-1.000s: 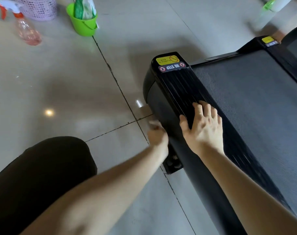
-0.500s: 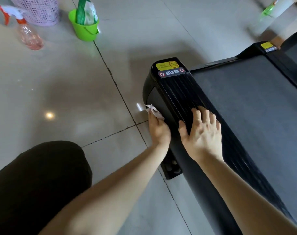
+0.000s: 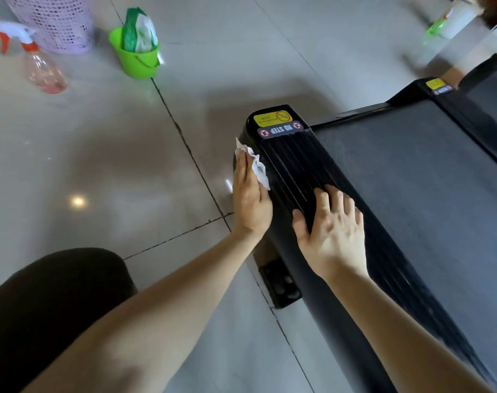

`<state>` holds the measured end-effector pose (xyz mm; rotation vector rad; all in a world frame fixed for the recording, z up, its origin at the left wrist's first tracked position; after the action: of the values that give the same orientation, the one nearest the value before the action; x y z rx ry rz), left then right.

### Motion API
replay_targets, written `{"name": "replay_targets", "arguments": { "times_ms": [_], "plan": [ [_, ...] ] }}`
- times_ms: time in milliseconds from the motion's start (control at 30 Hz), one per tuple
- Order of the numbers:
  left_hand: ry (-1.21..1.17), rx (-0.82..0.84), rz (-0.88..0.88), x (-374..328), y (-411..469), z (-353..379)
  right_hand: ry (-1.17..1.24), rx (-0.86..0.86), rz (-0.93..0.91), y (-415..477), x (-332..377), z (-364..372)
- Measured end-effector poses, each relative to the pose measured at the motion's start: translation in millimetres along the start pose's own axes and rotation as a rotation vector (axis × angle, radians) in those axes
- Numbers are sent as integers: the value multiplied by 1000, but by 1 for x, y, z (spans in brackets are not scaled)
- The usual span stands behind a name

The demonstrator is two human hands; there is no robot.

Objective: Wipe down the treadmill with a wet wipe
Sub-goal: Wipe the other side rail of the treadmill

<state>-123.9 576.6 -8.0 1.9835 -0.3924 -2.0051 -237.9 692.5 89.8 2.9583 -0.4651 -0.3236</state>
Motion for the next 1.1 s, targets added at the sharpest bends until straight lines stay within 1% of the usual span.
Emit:
{"name": "replay_targets", "arguments": {
  "times_ms": [33,100,133,200,233,267,333,400,433,500,533,600,700,733,767,800,900,967,1000,1033,1100],
  "plan": [
    [46,25,-15,0,-3,-2,-4,9,-1,-1,0,1],
    [85,94,-104,-8,-38,4,-8,25,4,-2,0,2],
    [98,142,-98,-17,-63,11,-4,29,6,-2,-1,2],
    [140,234,17,-38,-110,21,13,35,7,-2,-1,2],
    [151,253,61,-44,-122,22,19,35,6,-3,-1,2],
    [154,252,77,-42,-119,21,24,28,3,-3,0,2],
    [134,230,14,-30,-92,17,22,21,1,-2,0,1],
    [35,136,-101,-12,-47,8,13,16,0,-1,0,1],
    [9,82,-129,-5,-26,4,8,17,0,-1,-1,1],
    [34,13,-105,-1,-2,0,3,26,0,-2,-1,2],
    [41,15,-97,-7,-4,1,3,27,0,-2,-1,2],
    [65,98,-83,-26,-38,8,20,19,-3,-3,-1,1],
    [153,364,91,-53,-112,18,69,22,7,-3,-3,2],
    [185,396,124,-48,-118,17,84,18,11,-3,-4,1],
    [178,388,93,-40,-108,15,93,11,9,-3,-4,1],
    [138,341,22,-31,-89,12,95,4,8,-3,-4,0],
    [-117,87,-202,-21,-11,2,91,3,5,-1,-3,1],
    [-182,-7,-320,-14,24,2,85,4,7,-2,-3,1],
    [-119,-10,-320,-16,37,3,87,5,9,-2,-4,0],
    [27,38,-262,-21,46,4,91,8,6,-3,-3,0],
    [363,240,-47,-39,48,18,111,5,5,-3,-4,-1]
  ]
}}
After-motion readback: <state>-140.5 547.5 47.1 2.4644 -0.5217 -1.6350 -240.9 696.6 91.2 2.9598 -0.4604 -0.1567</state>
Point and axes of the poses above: each hand's wrist, its own y-axis towards the middle knuckle, its own z-axis out of the palm, x = y × z, the point moved 8 cm from there along y, towards the middle knuckle, and after that the axes turned 7 degrees about -y, right-handed, at the moved point
